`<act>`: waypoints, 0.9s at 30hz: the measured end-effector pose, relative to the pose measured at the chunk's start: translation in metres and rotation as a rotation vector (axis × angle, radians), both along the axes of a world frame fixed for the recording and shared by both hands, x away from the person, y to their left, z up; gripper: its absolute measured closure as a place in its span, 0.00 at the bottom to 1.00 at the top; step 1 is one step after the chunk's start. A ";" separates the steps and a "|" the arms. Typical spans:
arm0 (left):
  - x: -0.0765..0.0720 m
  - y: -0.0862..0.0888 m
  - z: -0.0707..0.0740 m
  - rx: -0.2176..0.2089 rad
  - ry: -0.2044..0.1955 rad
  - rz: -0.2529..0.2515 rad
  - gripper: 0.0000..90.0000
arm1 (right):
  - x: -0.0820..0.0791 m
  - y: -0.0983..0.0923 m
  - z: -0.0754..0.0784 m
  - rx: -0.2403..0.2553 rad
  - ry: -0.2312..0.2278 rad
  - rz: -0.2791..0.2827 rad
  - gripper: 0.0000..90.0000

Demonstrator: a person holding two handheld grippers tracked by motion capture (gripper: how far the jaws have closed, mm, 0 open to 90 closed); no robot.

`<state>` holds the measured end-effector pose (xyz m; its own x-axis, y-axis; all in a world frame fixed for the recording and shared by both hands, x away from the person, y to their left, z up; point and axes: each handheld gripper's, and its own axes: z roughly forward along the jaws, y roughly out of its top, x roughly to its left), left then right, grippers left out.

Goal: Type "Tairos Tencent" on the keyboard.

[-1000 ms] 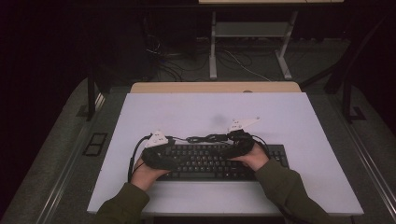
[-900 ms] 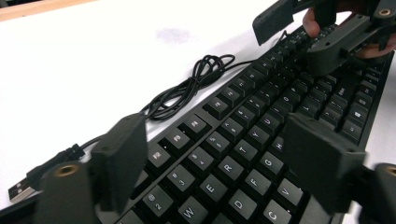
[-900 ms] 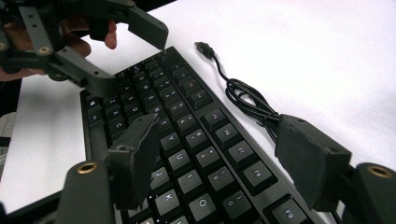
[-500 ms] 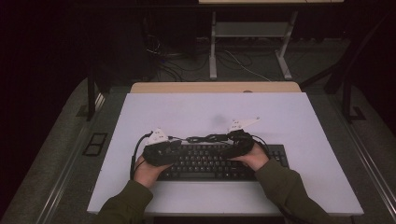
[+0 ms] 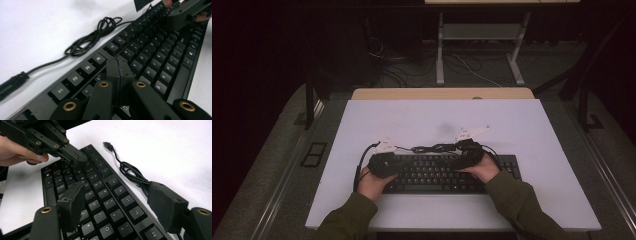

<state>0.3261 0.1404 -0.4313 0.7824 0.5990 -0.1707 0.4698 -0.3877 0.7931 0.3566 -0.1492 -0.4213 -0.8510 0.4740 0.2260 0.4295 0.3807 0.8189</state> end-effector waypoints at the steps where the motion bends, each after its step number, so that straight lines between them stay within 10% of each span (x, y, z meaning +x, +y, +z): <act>1: 0.000 -0.001 0.000 0.004 0.004 -0.001 0.99 | 0.000 0.000 0.000 0.000 0.001 0.001 0.33; 27: -0.001 -0.009 -0.006 0.046 0.039 -0.035 0.99 | 0.000 0.000 0.000 -0.002 -0.003 0.000 0.33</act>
<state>0.3256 0.1313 -0.4372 0.7961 0.5796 -0.1743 0.4855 -0.4395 0.7558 0.3567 -0.1496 -0.4210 -0.8515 0.4746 0.2230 0.4275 0.3818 0.8194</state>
